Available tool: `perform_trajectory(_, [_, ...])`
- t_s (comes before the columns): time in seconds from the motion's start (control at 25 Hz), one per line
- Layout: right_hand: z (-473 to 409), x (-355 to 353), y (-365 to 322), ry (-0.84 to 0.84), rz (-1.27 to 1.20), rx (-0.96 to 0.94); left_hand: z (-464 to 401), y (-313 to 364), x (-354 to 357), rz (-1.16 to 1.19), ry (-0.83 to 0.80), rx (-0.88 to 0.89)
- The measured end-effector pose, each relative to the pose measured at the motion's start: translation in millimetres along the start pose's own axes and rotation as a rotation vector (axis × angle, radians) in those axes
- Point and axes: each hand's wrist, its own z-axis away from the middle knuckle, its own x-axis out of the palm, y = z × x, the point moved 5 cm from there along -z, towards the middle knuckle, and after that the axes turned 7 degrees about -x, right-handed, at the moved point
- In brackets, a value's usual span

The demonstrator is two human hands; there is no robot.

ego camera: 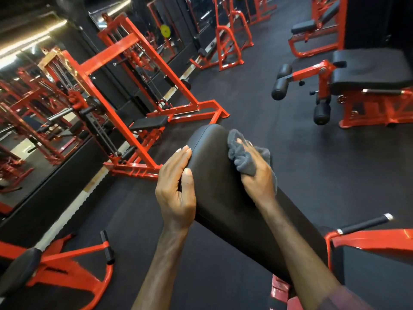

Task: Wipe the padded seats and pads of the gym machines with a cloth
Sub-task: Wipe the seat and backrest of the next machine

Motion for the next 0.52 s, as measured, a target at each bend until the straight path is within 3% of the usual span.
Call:
perform_trajectory(0.08, [44.6, 7.0, -7.1, -0.055, 0.093, 0.063, 8.9, -0.7, 0.0, -0.020, 0.075, 0.039])
perform_trajectory(0.24, [21.6, 23.4, -29.6, -0.131, -0.093, -0.115, 24.2, 0.5, 5.9, -0.105, 0.175, 0.105])
perform_trajectory(0.4, [45.2, 8.9, 2.3, -0.025, 0.028, -0.003, 42.1, 1.9, 11.8, -0.111, 0.238, 0.085])
perform_trajectory(0.52, [90.3, 10.7, -16.3, -0.049, -0.049, -0.123, 52.7, -1.3, 18.4, -0.073, 0.332, 0.103])
